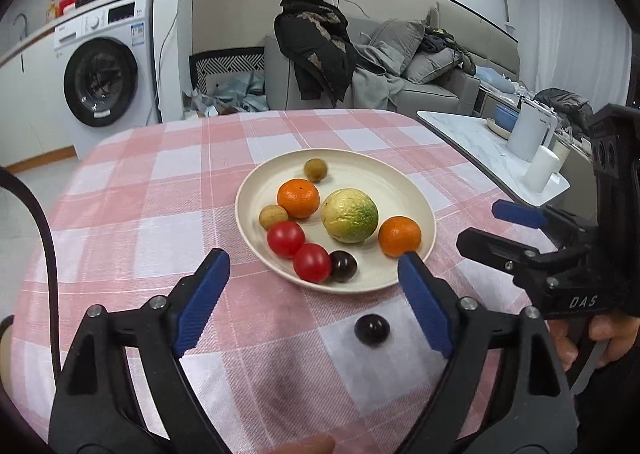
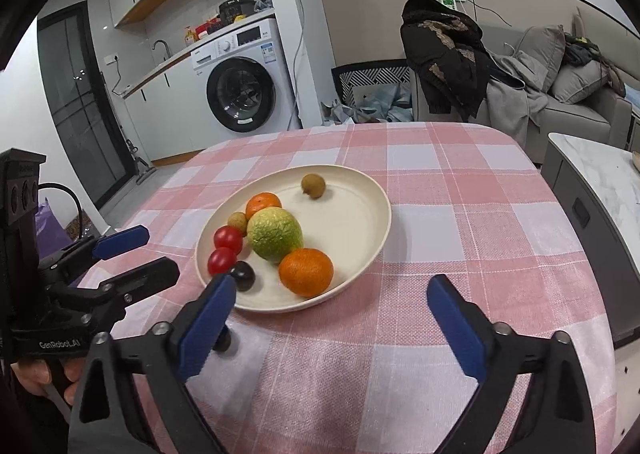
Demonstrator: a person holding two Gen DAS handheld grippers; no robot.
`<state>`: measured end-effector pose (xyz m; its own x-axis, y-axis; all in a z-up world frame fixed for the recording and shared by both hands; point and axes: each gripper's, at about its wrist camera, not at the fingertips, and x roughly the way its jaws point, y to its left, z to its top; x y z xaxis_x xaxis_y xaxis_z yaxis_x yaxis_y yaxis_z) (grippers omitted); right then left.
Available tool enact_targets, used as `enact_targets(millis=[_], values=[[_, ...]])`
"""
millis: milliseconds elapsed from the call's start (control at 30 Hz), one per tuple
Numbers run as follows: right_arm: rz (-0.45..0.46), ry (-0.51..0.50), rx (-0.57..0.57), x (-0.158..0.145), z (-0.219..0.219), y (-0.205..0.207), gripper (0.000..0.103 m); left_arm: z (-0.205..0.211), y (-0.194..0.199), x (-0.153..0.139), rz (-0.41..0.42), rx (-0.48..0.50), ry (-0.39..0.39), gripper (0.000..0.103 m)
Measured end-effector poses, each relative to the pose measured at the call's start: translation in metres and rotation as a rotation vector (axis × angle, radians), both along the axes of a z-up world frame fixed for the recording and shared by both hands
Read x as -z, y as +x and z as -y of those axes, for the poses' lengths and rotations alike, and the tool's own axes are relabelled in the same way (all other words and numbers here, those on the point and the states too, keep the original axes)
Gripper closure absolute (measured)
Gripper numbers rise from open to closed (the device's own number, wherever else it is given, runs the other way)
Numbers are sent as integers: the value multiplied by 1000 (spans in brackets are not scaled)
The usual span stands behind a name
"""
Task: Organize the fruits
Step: 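Grasp the last dark purple fruit on the tablecloth with the right gripper, then carry the dark fruit over the plate and open the right gripper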
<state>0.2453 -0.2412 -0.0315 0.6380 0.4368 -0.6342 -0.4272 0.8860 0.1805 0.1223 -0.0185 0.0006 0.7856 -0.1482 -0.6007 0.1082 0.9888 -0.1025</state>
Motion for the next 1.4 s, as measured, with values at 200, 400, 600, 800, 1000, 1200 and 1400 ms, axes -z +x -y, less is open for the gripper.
enact_targets(millis=[200, 400, 600, 800, 1000, 1200, 1400], values=[[4, -37, -33, -2, -10, -10, 0, -4, -25, -3, 33, -31, 20, 1], [-22, -62, -81, 5, -21, -14, 0, -15, -30, 7, 16, -70, 25, 1], [-64, -98, -156, 16, -41, -20, 1, -24, -32, 13, 22, -108, 50, 1], [-114, -156, -237, 33, -68, -23, 31, -30, -28, 19, 5, -116, 40, 1], [-132, -160, -289, 39, -84, -24, 43, -34, -24, 21, -7, -108, 23, 13], [-145, -172, -311, 47, -96, -23, 60, -42, -20, 25, -32, -84, -30, 59], [-136, -171, -316, 45, -97, -24, 80, -36, -21, 25, -24, -58, -17, 82]])
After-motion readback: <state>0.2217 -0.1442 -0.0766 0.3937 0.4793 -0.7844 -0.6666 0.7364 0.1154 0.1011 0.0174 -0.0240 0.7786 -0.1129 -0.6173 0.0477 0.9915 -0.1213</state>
